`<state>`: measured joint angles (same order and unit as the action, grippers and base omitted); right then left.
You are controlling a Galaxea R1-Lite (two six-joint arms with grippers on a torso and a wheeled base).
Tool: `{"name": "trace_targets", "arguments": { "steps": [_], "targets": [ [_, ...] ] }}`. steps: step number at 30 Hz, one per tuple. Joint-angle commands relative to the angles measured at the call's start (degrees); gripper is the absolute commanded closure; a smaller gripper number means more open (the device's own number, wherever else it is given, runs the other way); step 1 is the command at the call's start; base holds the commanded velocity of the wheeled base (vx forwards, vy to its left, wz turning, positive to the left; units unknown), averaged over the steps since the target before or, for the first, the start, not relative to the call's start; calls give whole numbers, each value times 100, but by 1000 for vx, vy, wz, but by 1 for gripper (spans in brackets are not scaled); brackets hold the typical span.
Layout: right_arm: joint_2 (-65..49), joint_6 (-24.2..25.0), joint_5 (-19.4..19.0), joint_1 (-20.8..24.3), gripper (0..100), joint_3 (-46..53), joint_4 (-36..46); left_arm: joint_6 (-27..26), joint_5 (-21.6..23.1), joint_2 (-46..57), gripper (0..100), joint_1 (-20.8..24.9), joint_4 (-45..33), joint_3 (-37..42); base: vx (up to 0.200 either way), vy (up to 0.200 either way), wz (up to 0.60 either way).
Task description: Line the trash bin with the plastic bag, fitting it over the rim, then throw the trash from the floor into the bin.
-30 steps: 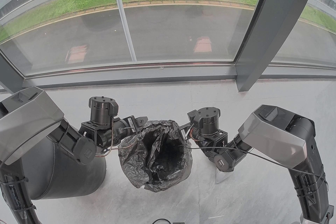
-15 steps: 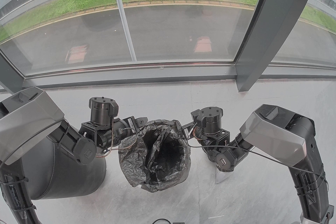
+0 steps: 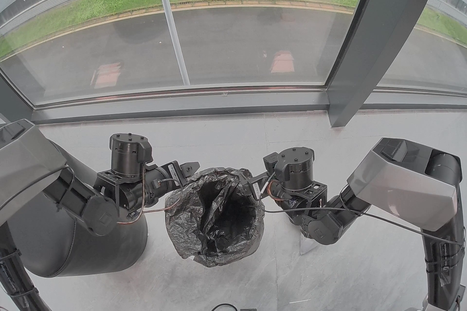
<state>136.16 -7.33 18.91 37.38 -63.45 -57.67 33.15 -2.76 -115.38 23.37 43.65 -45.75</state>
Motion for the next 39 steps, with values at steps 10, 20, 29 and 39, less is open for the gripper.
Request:
{"name": "trace_targets", "arguments": {
  "steps": [10, 20, 29, 39],
  "targets": [
    [-116, 30, -10, 1070, 0, 70, 81, -71, -6, 1123, 0, -105, 1383, 1429, 0, 0, 0],
    [623, 30, 16, 1307, 0, -1029, 810, -71, 38, 956, 0, -368, 1752, 1578, 0, 0, 0],
    [1308, 30, 69, 1255, 0, -1943, 1206, -71, 47, 939, 0, -456, 1752, 1569, 0, 0, 0],
    [2161, 30, 245, 1008, 0, -3296, 1426, -71, 47, 833, 0, -456, 1787, 1569, 0, 0, 0]
  ]
}}
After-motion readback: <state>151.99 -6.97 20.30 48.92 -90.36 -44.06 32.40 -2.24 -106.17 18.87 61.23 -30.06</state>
